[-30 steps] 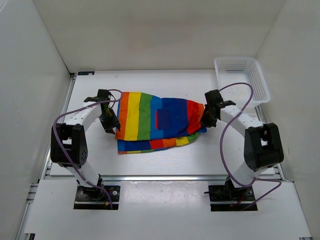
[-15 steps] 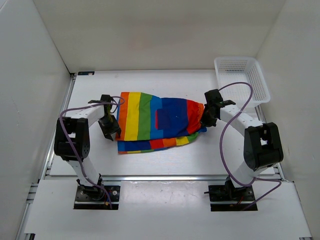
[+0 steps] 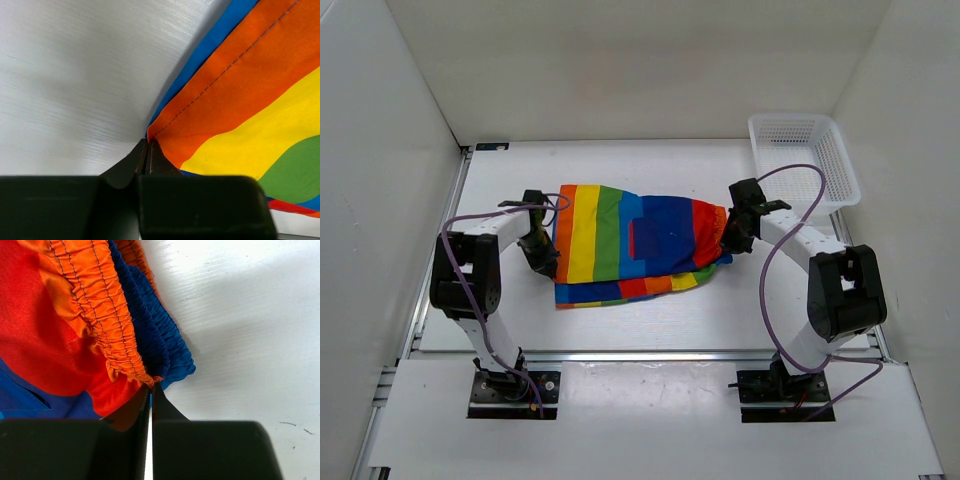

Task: Fold and stack the shorts
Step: Fold the shorts

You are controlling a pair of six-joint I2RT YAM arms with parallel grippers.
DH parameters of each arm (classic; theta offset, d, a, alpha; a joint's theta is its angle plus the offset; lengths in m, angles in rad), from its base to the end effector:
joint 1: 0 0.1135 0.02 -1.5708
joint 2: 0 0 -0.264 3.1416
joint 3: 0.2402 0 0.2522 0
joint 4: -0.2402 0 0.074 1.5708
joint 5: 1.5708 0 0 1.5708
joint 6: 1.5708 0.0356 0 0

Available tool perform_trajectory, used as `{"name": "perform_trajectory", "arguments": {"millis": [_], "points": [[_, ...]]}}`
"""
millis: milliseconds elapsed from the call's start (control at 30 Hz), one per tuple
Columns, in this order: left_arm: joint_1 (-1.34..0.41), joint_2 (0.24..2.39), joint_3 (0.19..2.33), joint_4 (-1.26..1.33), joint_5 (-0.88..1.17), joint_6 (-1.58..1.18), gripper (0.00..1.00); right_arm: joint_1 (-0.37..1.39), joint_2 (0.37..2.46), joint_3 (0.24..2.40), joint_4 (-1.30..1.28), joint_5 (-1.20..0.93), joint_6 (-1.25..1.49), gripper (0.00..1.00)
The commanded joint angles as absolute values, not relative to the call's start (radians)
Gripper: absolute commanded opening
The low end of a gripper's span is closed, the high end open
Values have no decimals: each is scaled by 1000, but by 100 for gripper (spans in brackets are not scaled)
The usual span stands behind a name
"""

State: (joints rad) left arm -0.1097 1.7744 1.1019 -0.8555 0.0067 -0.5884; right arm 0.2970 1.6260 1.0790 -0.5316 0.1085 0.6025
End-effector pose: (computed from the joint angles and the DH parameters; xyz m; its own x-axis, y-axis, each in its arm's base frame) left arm 0.3052 -0.0339 0.1569 -0.8870 -0.4607 -0.0319 -0.4599 0.8875 -0.0293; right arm 0.3135 0.0919 0.2045 -0.8315 0.3347 -0.4434 0.2782 0.9417 0.1892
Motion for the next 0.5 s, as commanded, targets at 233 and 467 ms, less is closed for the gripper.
{"name": "perform_trajectory", "arguments": {"millis": [233, 467], "points": [[-114, 1605, 1187, -946, -14, -584, 10, 298, 1601, 1129, -558, 141, 612, 0], [-114, 1562, 1281, -1003, -34, -575, 10, 298, 1571, 1163, -569, 161, 612, 0]]}}
